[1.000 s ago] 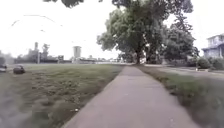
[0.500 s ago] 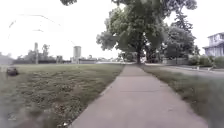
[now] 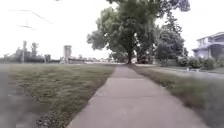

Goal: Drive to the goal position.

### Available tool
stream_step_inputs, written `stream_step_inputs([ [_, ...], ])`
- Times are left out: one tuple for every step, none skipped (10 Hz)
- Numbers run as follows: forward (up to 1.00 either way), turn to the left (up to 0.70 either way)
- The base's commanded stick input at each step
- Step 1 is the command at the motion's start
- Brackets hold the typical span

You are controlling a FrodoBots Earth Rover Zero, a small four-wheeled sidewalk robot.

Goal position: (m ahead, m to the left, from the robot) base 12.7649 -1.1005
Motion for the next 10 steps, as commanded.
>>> stream_step_inputs([
  [0.70, -0.35],
  [0.70, -0.35],
  [0.70, -0.17],
  [0.70, 0.00],
  [0.70, 0.00],
  [0.70, 0.00],
  [0.70, 0.00],
  [0.70, 0.00],
  [0.70, -0.04],
  [0.70, -0.35],
])
